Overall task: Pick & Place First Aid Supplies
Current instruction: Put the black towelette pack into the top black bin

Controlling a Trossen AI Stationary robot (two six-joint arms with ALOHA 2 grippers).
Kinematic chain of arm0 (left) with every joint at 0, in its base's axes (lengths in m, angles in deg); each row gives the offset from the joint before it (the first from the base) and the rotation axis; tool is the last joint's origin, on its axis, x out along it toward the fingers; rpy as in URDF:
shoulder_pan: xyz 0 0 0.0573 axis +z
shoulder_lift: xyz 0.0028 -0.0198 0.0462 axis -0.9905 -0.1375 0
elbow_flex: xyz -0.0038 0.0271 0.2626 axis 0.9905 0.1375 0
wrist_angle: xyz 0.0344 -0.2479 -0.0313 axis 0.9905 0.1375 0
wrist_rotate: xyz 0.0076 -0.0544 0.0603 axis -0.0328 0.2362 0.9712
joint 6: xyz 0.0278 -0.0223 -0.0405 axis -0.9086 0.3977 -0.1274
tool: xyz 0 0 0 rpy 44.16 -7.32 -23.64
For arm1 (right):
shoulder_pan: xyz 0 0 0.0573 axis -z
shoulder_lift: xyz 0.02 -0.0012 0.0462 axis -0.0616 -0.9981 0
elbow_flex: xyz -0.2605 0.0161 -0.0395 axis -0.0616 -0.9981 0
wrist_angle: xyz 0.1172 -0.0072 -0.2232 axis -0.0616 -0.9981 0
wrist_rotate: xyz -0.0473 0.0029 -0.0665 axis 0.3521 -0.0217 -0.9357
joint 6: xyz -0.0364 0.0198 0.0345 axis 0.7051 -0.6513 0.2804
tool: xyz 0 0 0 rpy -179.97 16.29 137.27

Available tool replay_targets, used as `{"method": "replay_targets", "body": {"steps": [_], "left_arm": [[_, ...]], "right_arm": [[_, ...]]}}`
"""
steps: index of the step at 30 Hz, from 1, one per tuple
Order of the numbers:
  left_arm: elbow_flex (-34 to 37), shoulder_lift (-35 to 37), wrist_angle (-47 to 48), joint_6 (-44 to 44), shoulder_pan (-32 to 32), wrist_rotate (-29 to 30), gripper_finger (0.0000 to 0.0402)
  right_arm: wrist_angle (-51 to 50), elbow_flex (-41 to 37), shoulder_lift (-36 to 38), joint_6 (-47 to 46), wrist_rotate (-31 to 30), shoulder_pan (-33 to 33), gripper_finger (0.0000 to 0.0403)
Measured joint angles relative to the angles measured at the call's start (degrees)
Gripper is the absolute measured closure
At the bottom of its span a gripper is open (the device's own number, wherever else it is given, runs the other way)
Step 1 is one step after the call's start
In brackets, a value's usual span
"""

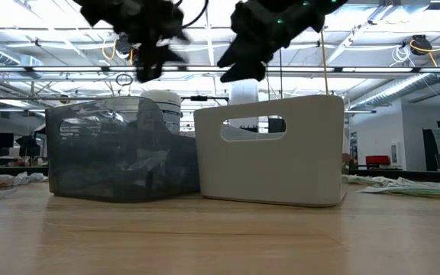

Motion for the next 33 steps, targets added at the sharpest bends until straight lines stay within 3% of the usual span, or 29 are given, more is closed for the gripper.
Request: {"method": "replay_targets", "body": {"steps": [6, 16, 21, 25, 33], "left_arm": [[-0.1, 2.3, 14.6, 4.4, 1.5, 6.0, 0.0247], [0.0, 5.0, 43.6, 16.4, 2.7, 14.4, 0.0247], [0.0, 5.2, 46.3, 17.7, 2.4, 15.7, 0.0247], [-0.1, 3.3, 43.9, 11.8, 1.0, 17.9, 0.0247], [-0.1, -3.1, 40.7, -13.4, -0.3, 22.3, 0.0247]], "right_arm": [[5.6, -5.5, 2.7, -4.0, 0.0, -2.0, 0.0145], [6.4, -5.7, 2.7, -3.7, -0.1, -2.2, 0.0145], [7.0, -5.6, 2.6, -2.8, -0.1, -2.2, 0.0145], [7.3, -5.6, 2.6, -1.5, 0.0, -2.2, 0.0145], [9.2, -5.6, 2.6, -1.5, 0.0, -2.2, 0.0145]]}}
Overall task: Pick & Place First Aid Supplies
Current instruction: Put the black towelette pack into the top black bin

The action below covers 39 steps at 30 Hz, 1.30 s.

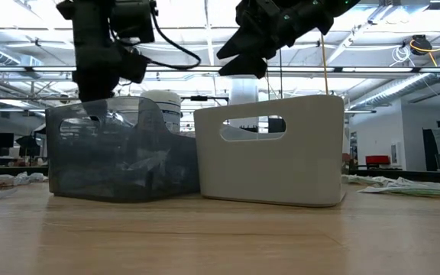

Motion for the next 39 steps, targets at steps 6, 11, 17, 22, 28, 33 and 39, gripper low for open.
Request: {"method": "replay_targets", "body": {"steps": [6, 11, 17, 22, 28, 33, 39], "left_arm": [[0.9, -4.0, -0.2, -16.0, 0.7, 0.6, 0.0247], [2.4, -7.5, -2.6, -23.0, 0.8, 0.9, 0.0247], [3.0, -12.3, -5.7, -27.1, 0.8, 1.2, 0.0248], [2.9, -16.0, -6.9, -28.8, 0.8, 2.3, 0.0248], [2.7, -17.7, -6.7, -32.1, 0.7, -0.2, 0.0295], [2.8, -17.4, -6.5, -32.1, 0.8, -0.6, 0.0385], [3.0, -15.2, -5.1, -28.7, 1.6, -1.6, 0.0396]], "right_arm": [[-0.1, 0.0, 0.0, -0.5, 0.0, 0.0, 0.0145], [0.1, 0.0, 0.0, -0.5, -0.1, 0.0, 0.0145], [0.1, 0.0, 0.0, -0.5, -0.1, 0.0, 0.0145], [0.2, 0.0, 0.0, -0.5, -0.2, 0.0, 0.0145], [0.6, 0.0, 0.0, 0.0, -0.3, -0.3, 0.0146], [2.8, 0.0, 0.0, 1.2, -0.4, -0.4, 0.0162], [4.0, 0.1, 0.0, 1.1, -0.4, -0.5, 0.0187]]}}
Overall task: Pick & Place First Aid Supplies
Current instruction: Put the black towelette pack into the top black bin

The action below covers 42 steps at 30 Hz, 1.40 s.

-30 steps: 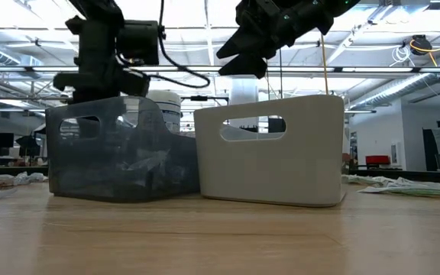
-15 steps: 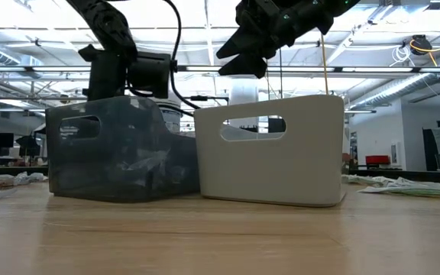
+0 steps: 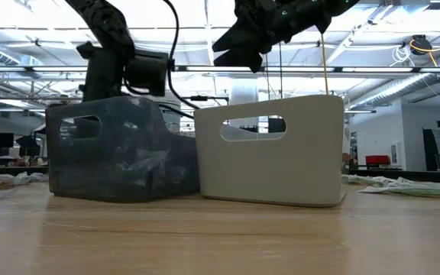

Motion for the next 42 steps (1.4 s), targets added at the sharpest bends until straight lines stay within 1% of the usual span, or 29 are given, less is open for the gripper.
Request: {"method": "replay_targets", "body": {"steps": [3, 8, 13, 19, 21, 23, 27, 31, 35, 42], "left_arm": [[0.0, 3.4, -0.9, 3.2, 1.2, -2.0, 0.0396], [0.0, 11.0, -3.0, 7.3, 2.1, -2.2, 0.0398], [-0.1, 17.9, -9.7, 10.1, 2.3, -2.2, 0.0399], [-0.1, 22.8, -16.7, 13.5, 2.2, -2.9, 0.04], [-0.1, 23.4, -18.6, 14.4, 2.1, -3.8, 0.04], [-0.1, 23.6, -22.6, 15.5, 1.7, -4.1, 0.04], [-0.1, 23.4, -28.8, 17.0, 0.8, -3.8, 0.04], [-0.1, 21.6, -35.9, 18.7, 0.1, -3.0, 0.0401], [-0.2, 20.1, -42.4, 20.1, -0.5, -2.0, 0.0401], [-0.1, 17.8, -48.2, 20.1, -2.3, -2.1, 0.0401]], "right_arm": [[0.0, 0.0, 0.0, 0.1, 0.0, 0.0, 0.0192], [0.0, 0.0, 0.0, 0.3, 0.0, 0.0, 0.0188], [0.0, 0.0, 0.0, 0.3, 0.0, 0.0, 0.0184], [0.2, 0.0, 0.0, 1.5, 0.2, 0.0, 0.0185], [0.6, 0.0, 0.0, 1.6, 0.3, -0.1, 0.0184], [1.3, 0.0, 0.0, 1.6, 0.4, -0.1, 0.018], [2.6, 0.0, 0.0, 1.5, 0.5, -0.4, 0.0169], [2.1, 0.0, 0.0, 1.2, 0.5, -0.6, 0.0161], [2.2, 0.0, 0.0, 0.4, 0.4, -0.7, 0.0162], [2.2, 0.0, 0.0, 0.0, 0.4, -0.7, 0.0175]]}}
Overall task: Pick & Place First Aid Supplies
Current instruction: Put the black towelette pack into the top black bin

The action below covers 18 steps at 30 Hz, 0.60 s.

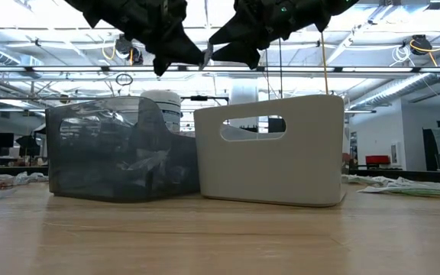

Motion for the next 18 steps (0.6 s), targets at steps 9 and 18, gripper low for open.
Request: {"method": "replay_targets", "body": {"steps": [9, 18], "left_arm": [[0.0, -0.2, -1.0, -0.1, -1.0, 1.5, 0.0401], [0.0, -0.2, -2.4, -0.1, -1.4, 1.8, 0.0401]], "right_arm": [[0.3, 0.0, 0.0, -0.4, 0.1, 0.0, 0.0243], [0.5, 0.0, 0.1, 0.3, 0.2, 0.0, 0.0391]]}}
